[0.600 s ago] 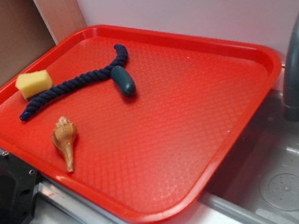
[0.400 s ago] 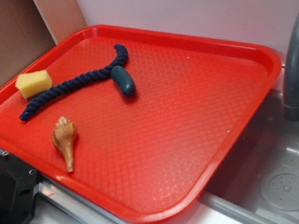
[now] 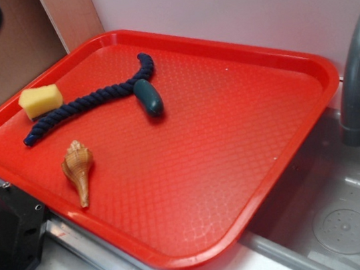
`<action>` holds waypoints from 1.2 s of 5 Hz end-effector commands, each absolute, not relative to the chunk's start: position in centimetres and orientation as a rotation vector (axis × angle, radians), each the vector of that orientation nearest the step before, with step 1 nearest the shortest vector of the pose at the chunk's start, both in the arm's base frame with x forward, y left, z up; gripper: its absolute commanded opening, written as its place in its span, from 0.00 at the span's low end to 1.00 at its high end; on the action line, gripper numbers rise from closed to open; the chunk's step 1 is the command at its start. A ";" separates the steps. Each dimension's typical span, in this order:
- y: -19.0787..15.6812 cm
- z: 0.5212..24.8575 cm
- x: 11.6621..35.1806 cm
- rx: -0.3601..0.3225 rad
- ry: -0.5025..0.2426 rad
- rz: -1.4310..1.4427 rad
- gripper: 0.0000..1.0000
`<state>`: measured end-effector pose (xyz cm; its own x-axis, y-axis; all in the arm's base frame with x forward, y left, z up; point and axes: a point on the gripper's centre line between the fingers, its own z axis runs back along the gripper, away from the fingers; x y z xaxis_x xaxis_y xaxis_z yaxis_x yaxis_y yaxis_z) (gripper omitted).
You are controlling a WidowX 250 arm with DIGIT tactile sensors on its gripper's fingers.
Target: Grab the shell.
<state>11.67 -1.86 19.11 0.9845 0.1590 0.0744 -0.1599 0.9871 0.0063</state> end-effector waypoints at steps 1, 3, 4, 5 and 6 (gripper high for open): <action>-1.6 17.5 12.0 0.013 -0.085 0.121 1.00; -1.6 17.5 12.0 0.013 -0.085 0.121 1.00; -1.7 12.5 13.4 -0.007 -0.125 0.372 1.00; -2.2 7.4 13.7 -0.028 -0.068 0.554 1.00; -2.1 3.8 14.1 -0.011 -0.001 0.549 1.00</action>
